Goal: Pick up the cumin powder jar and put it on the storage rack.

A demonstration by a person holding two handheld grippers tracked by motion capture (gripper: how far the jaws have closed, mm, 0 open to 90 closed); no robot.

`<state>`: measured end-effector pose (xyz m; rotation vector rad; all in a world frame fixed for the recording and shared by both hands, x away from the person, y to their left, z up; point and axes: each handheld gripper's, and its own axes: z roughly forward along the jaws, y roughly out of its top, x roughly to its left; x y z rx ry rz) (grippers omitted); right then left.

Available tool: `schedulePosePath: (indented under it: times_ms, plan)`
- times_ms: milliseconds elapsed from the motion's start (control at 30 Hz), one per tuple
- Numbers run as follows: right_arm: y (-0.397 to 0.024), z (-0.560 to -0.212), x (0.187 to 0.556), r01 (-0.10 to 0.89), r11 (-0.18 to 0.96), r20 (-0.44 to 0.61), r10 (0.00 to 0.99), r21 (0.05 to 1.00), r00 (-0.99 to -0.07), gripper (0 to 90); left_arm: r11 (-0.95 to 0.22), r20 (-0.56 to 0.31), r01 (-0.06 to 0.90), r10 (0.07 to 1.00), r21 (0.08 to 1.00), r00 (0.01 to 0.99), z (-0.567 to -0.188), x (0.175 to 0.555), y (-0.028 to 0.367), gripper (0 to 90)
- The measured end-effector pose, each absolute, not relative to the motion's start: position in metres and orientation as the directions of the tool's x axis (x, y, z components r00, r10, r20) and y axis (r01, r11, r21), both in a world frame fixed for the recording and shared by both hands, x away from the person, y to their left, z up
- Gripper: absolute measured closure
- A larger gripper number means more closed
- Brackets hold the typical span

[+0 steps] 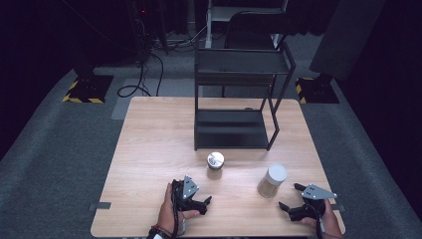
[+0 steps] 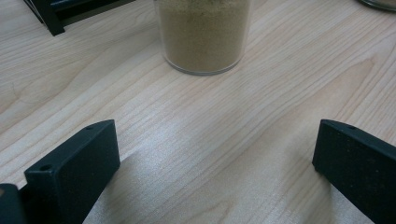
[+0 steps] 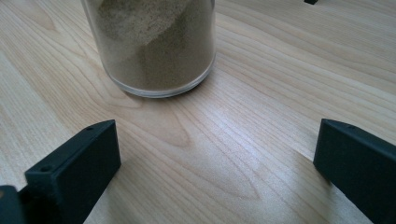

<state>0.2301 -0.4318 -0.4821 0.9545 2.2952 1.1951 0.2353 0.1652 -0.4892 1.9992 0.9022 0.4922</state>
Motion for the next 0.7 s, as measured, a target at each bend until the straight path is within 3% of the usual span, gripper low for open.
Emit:
schedulePosePath:
  times_ms: [700]
  plan:
    - [-0.4323,-0.4819,0.2307,0.394,0.408,-0.020,0.715,0.824,-0.699,0.0,-0.365,0.003,0.414,0.753,0.834,0.658,-0.4881,0.2354,0.1651,0.5]
